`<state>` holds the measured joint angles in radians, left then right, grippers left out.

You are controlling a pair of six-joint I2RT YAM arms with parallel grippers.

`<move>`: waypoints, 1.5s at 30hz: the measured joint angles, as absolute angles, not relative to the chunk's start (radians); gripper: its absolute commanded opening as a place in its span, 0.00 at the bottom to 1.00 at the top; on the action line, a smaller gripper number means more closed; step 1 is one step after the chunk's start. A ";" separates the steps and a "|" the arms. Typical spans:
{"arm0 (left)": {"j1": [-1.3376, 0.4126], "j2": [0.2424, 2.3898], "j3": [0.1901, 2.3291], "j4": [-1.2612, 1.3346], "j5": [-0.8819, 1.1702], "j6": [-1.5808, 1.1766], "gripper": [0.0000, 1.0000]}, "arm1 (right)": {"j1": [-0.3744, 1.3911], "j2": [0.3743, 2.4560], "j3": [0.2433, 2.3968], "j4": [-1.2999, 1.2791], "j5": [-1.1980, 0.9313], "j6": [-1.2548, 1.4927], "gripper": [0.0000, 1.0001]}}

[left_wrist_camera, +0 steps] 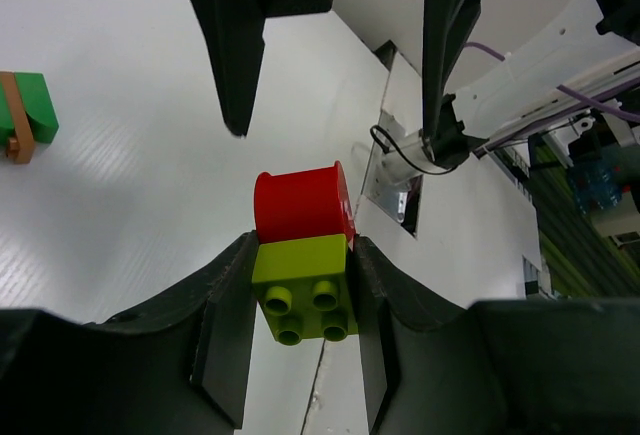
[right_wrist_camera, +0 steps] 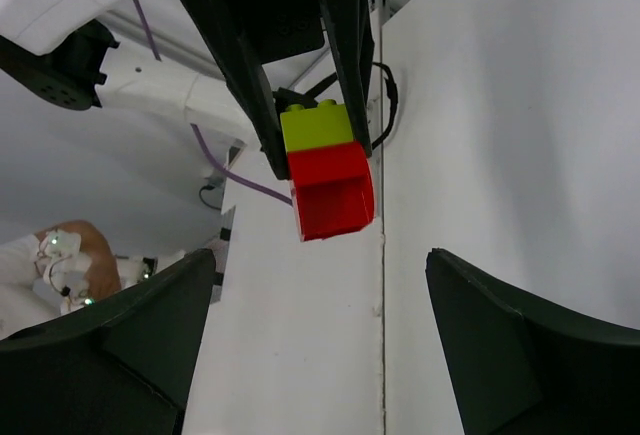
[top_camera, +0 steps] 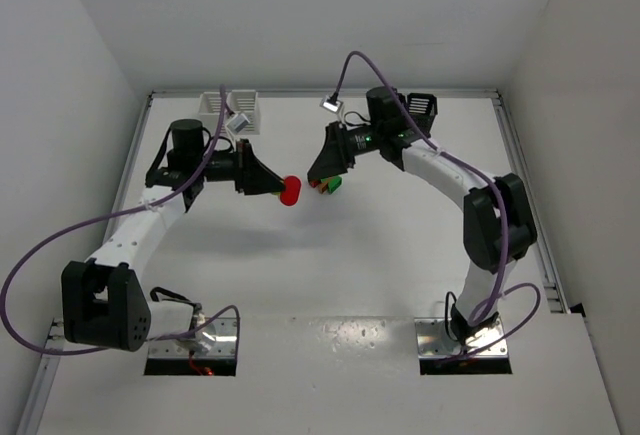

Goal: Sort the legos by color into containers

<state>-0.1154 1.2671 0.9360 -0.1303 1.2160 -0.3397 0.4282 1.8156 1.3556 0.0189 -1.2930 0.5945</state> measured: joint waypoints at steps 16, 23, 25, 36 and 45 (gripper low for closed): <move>-0.126 1.282 0.936 -0.111 1.225 -0.353 0.16 | 0.522 1.866 1.356 0.044 -1.283 0.607 0.46; -0.126 1.282 0.936 -0.103 1.246 -0.364 0.23 | 0.533 1.871 1.356 0.072 -1.288 0.607 0.21; -0.126 1.283 0.936 -0.102 1.246 -0.366 0.35 | 0.533 1.871 1.352 0.079 -1.291 0.607 0.15; -0.109 1.295 0.936 -0.108 1.242 -0.375 0.53 | 0.535 1.871 1.282 0.134 -1.295 0.610 0.04; -0.094 1.295 0.936 -0.137 1.246 -0.357 0.55 | 0.533 1.869 1.264 0.134 -1.294 0.610 0.03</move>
<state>-0.0944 1.2945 0.9360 -0.1368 1.2465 -0.3573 0.5327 1.8694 1.2640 0.1337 -1.2942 0.6102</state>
